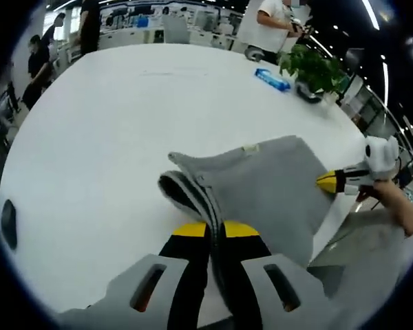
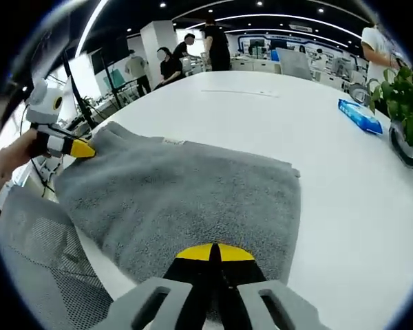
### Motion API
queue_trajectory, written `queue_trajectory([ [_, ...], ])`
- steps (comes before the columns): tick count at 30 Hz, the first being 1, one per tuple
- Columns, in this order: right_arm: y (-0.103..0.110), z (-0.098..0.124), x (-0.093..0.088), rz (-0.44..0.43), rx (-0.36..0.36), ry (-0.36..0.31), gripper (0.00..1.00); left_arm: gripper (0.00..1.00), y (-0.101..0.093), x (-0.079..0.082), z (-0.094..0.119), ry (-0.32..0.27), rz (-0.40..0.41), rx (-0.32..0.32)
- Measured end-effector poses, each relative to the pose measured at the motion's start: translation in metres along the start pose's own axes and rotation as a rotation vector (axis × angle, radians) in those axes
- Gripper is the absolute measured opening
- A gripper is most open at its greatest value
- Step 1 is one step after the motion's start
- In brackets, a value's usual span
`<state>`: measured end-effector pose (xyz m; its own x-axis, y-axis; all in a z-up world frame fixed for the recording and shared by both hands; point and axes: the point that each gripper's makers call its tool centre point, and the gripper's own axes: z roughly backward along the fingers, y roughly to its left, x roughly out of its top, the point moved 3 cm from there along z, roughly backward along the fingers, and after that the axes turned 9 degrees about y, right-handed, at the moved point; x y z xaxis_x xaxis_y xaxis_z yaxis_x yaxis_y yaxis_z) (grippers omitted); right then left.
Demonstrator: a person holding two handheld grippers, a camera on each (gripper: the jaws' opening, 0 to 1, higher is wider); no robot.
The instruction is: Open the folded towel by lifting each exposed corner and separating the folded layers until the towel lies flat within the target outline without major curled edges
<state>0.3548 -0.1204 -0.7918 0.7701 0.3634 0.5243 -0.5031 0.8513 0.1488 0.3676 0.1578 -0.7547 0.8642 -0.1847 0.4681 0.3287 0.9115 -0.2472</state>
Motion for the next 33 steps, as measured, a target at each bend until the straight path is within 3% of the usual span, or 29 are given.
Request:
queue_trajectory([
  [11, 0.001, 0.0, 0.0, -0.004, 0.0, -0.003, 0.0, 0.07, 0.015, -0.015, -0.02, 0.022, 0.015, 0.006],
  [29, 0.001, -0.001, 0.001, 0.011, -0.007, -0.004, 0.0, 0.1, 0.019, -0.019, -0.026, 0.002, 0.01, -0.009],
  [31, 0.002, 0.0, 0.001, 0.032, -0.009, -0.001, 0.0, 0.17, 0.019, -0.017, -0.024, 0.002, -0.023, -0.003],
  [33, 0.005, 0.003, 0.005, -0.016, 0.015, -0.016, 0.01, 0.28, 0.022, -0.012, -0.015, -0.016, -0.067, 0.038],
])
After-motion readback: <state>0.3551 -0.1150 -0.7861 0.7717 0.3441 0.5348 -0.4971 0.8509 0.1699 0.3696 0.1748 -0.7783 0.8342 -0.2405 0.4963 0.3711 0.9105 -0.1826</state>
